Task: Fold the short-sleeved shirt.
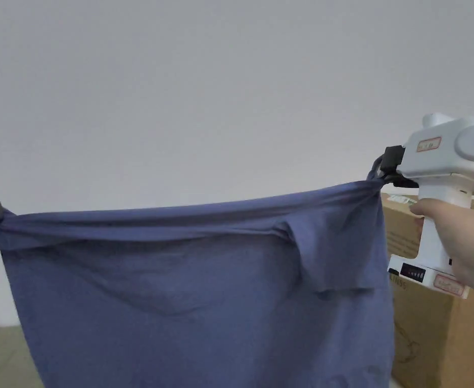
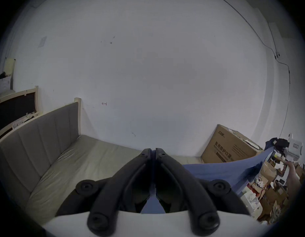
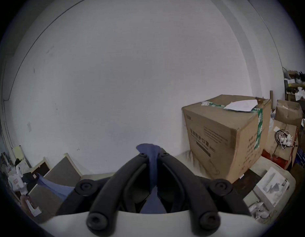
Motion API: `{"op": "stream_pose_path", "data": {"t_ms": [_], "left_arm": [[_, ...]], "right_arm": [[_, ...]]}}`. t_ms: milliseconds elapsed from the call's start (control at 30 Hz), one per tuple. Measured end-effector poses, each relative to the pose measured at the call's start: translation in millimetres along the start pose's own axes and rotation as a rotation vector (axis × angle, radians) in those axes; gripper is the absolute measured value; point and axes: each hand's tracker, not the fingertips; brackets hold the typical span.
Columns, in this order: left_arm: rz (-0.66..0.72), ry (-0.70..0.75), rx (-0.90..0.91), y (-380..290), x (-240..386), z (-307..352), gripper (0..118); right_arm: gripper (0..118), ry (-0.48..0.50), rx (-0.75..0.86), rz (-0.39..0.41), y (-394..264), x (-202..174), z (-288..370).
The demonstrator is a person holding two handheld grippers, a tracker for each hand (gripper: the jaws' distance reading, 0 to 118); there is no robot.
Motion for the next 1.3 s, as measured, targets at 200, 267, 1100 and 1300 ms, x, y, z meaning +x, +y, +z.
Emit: {"op": "stream_pose_path", "data": {"t_ms": [200,267,1100,1300], "left_arm": [[-0.11,0.033,-0.169,-64,-15,-6,3],[-0.143,0.041,-0.294,-108,-27,-8,3],[-0.022,0.007,-1.059,-411,-105,175,10],[0.071,-0.027,-1.05,-400,-99,167,10]], "right_arm": [[4,-0.019,-0.114,0.073,-83,11,-2],[4,-0.032,-0.225,0.095,-142,29,-3],[5,-0.112,-1.04,0.042,-467,198,223],[5,-0.178,-1.034,0.06,-457,179,213]]}}
